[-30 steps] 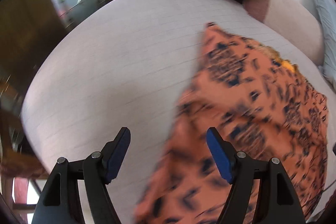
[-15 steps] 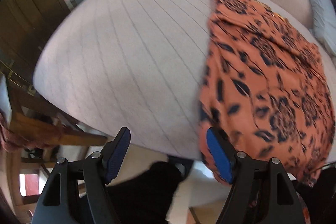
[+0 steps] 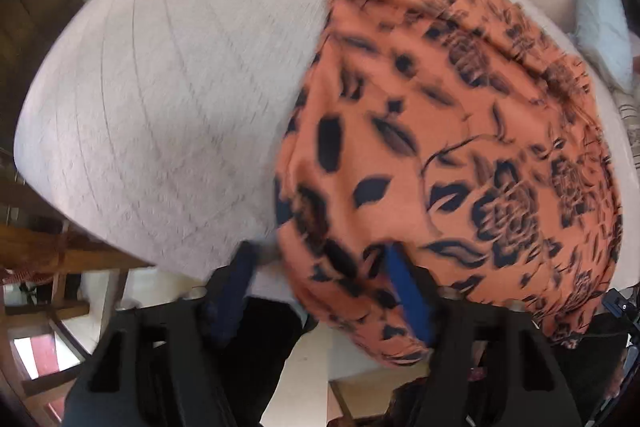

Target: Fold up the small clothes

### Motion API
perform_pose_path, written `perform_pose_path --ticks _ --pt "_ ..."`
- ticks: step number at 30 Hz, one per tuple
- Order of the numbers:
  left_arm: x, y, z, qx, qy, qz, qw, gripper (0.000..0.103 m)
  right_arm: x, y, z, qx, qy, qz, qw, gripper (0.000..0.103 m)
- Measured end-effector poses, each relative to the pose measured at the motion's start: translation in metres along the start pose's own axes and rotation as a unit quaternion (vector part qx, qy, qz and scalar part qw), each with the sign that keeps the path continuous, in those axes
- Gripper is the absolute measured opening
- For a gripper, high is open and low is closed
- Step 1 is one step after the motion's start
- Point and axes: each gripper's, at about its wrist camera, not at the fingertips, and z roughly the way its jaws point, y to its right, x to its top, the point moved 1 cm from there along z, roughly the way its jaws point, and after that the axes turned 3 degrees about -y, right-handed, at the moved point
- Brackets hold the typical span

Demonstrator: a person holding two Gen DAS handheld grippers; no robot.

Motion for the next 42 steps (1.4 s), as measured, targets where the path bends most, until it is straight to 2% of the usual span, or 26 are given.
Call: perform_pose_path --ticks 3,6,10,12,13,14,15,17,19,20,21,22,23,24,25,30,32,33,37,42 --pt "-0.011 -0.004 -0.009 -0.005 0.013 0.019 0.9997 0.037 -0.005 -0.006 0.013 0.001 -0.019 -0.005 1.0 0.065" --pt "-0.032 -0.025 -0.019 -0.029 -0.002 0.013 0.9995 0.022 -0.008 -0.012 0.032 -0.017 -0.047 -0.017 0.999 0.065" --pt "-0.059 -0.043 -0.022 -0.002 -0.023 0.02 0.9995 0.017 -0.015 -0.009 0.051 -0.025 -0.078 -0.011 0.997 0.065" --pt "-0.066 -0.053 -0.026 -0.016 -0.028 0.01 0.9994 0.017 -0.016 -0.005 0.053 -0.025 -0.077 -0.005 0.997 0.065" --pt "-0.068 -0.057 -0.028 -0.027 -0.03 0.009 0.9992 0.018 -0.016 -0.002 0.054 -0.021 -0.075 0.0 0.997 0.065" --pt "-0.069 -0.059 -0.029 -0.033 -0.032 0.011 0.9989 0.029 -0.015 0.0 0.054 -0.017 -0.073 0.004 0.997 0.065" --pt "-0.07 -0.061 -0.029 -0.033 -0.038 0.015 0.9986 0.053 -0.014 0.002 0.055 -0.012 -0.072 0.008 0.997 0.065" --pt "-0.068 -0.057 -0.022 -0.027 -0.04 0.023 0.9986 0.076 -0.013 0.005 0.058 0.0 -0.072 0.012 0.997 0.065" --pt "-0.071 -0.052 -0.019 -0.039 -0.038 0.038 0.9978 0.076 -0.013 0.005 0.06 0.005 -0.068 -0.003 0.998 0.064" --pt "-0.075 -0.052 -0.018 -0.049 -0.041 0.043 0.9971 0.076 -0.016 0.004 0.061 0.005 -0.065 -0.011 0.998 0.054" --pt "-0.076 -0.052 -0.016 -0.054 -0.042 0.042 0.9968 0.067 -0.016 0.002 0.061 0.003 -0.065 -0.021 0.998 0.035" --pt "-0.078 -0.053 -0.014 -0.058 -0.047 0.038 0.9965 0.055 -0.018 0.001 0.06 -0.004 -0.063 -0.026 0.998 0.031" --pt "-0.078 -0.055 -0.01 -0.06 -0.061 0.031 0.9958 0.027 -0.018 0.0 0.058 -0.009 -0.06 -0.03 0.998 0.023" --pt "-0.074 -0.054 0.0 -0.065 -0.075 0.023 0.9948 0.012 -0.018 -0.002 0.055 -0.011 -0.059 -0.037 0.998 0.011" --pt "-0.076 -0.057 0.002 -0.072 -0.079 0.016 0.9941 0.008 -0.018 -0.003 0.052 -0.009 -0.06 -0.04 0.997 0.01" --pt "-0.076 -0.07 -0.017 -0.092 -0.066 0.036 0.9929 0.006 -0.022 -0.011 0.022 0.053 -0.061 -0.047 0.996 0.007" --pt "-0.073 -0.074 -0.033 -0.123 -0.058 0.044 0.9897 0.006 -0.019 -0.017 0.003 0.085 -0.055 -0.051 0.994 0.007" --pt "-0.063 -0.063 -0.034 -0.137 -0.056 0.048 0.9878 0.006 -0.017 -0.019 -0.006 0.103 -0.053 -0.054 0.992 0.007" --pt "-0.044 -0.072 -0.081 -0.22 -0.022 0.055 0.9737 0.006 0.005 -0.029 -0.05 0.182 -0.012 -0.058 0.982 0.007" --pt "0.004 -0.069 -0.129 -0.287 0.039 0.035 0.9563 0.006 0.046 -0.048 -0.096 0.249 0.075 -0.049 0.964 0.007"
